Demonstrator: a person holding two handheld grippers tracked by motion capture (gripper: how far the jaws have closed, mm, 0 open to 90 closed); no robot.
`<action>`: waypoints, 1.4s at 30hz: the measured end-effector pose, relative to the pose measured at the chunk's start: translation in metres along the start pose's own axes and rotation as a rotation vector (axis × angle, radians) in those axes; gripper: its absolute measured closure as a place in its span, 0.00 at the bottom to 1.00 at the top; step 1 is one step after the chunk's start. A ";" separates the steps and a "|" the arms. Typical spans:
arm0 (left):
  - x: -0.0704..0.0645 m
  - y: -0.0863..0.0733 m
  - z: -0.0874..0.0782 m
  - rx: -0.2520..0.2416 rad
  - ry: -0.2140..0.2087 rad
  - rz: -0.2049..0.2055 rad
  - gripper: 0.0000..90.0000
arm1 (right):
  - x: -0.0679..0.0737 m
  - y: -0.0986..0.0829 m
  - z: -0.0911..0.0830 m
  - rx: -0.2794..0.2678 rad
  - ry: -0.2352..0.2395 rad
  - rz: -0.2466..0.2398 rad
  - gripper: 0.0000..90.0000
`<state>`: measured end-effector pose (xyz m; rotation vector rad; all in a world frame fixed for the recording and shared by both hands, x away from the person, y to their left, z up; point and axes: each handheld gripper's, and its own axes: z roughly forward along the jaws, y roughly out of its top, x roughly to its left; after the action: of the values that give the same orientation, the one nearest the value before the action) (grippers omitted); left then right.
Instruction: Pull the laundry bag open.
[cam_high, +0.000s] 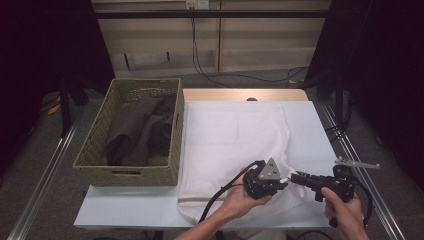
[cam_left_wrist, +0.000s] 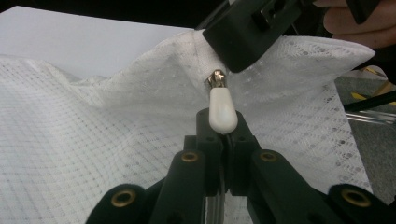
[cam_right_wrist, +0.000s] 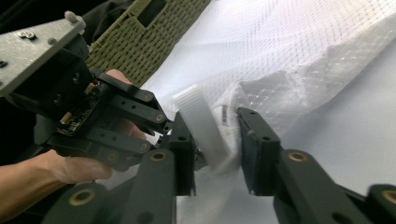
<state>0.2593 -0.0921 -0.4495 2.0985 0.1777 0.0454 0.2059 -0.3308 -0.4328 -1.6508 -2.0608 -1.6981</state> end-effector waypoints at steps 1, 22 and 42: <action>0.000 0.000 -0.001 0.014 0.002 0.002 0.96 | -0.001 0.000 -0.001 -0.004 0.009 -0.007 0.81; -0.006 -0.008 -0.017 -0.020 -0.043 -0.084 0.76 | 0.017 0.001 -0.003 0.016 -0.169 -0.206 0.95; 0.009 -0.015 0.000 -0.033 -0.131 -0.206 0.90 | 0.027 -0.001 0.000 0.036 -0.120 -0.275 0.95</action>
<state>0.2661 -0.0828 -0.4627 2.0322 0.3102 -0.2106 0.1928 -0.3117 -0.4181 -1.5559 -2.4589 -1.6550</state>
